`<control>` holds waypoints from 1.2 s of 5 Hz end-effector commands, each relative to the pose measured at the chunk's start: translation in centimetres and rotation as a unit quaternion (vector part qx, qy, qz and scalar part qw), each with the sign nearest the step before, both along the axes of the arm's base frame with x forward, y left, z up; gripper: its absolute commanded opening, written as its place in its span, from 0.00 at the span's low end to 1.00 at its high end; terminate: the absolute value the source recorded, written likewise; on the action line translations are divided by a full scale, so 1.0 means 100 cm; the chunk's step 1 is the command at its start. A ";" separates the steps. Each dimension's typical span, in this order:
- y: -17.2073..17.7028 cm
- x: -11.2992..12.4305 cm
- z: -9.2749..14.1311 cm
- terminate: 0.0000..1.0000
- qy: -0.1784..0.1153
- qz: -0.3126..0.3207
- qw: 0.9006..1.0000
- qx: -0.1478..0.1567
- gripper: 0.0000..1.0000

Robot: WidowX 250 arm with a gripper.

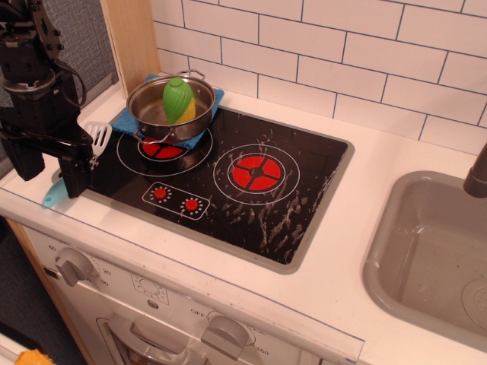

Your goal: Move the corn from the pot and put next to spatula

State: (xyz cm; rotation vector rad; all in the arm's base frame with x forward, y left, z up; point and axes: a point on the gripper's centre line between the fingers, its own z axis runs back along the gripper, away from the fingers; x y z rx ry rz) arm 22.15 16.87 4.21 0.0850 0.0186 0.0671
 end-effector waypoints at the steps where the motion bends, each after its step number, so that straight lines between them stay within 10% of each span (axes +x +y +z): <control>1: 0.000 0.000 0.000 0.00 0.000 0.000 1.000 0.000 1.00; 6: -0.027 0.144 0.057 0.00 -0.093 -0.008 0.996 -0.004 1.00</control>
